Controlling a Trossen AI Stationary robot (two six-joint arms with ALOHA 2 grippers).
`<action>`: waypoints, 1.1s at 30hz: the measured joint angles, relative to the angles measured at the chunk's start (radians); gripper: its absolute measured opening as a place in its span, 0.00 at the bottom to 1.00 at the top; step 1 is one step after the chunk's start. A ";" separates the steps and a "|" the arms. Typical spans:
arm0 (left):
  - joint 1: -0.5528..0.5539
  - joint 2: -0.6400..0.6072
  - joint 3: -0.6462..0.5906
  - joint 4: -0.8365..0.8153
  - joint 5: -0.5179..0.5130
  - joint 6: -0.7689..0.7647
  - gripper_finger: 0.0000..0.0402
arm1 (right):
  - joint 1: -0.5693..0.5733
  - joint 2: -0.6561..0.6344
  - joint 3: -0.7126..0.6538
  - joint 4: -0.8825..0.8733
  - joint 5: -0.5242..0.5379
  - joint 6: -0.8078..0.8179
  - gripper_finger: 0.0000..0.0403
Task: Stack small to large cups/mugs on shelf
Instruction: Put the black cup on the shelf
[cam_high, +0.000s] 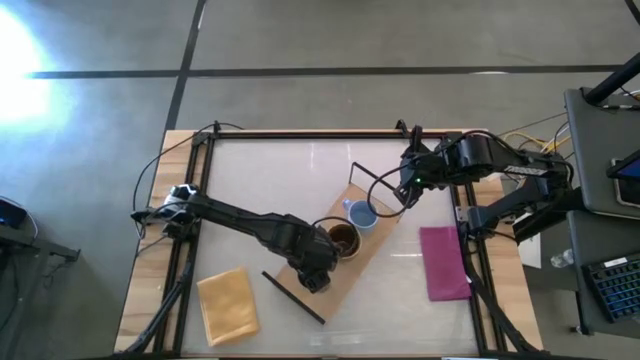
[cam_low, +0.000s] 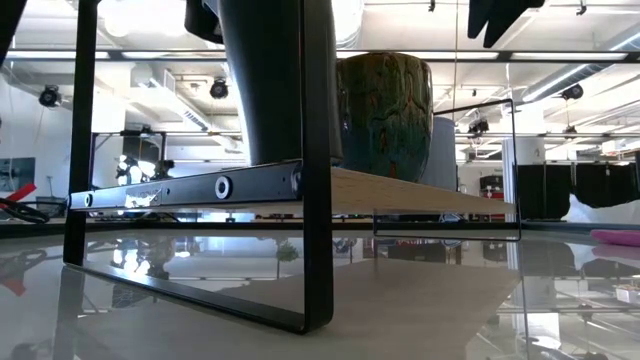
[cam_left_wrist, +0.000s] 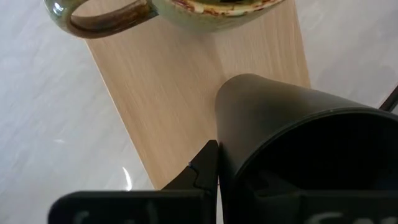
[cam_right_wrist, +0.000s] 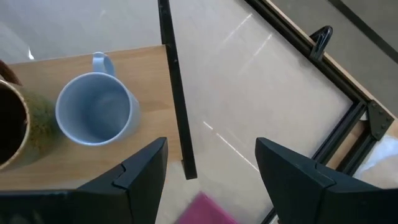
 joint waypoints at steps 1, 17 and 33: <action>0.000 0.000 0.000 0.000 0.000 0.000 0.00 | 0.000 0.000 0.000 0.000 -0.001 0.000 0.59; -0.003 0.000 0.000 -0.032 -0.003 -0.009 0.00 | 0.000 -0.014 0.000 0.000 -0.002 -0.008 0.59; -0.005 0.000 0.000 -0.029 0.007 -0.026 0.00 | 0.000 -0.037 0.000 0.000 0.001 -0.008 0.59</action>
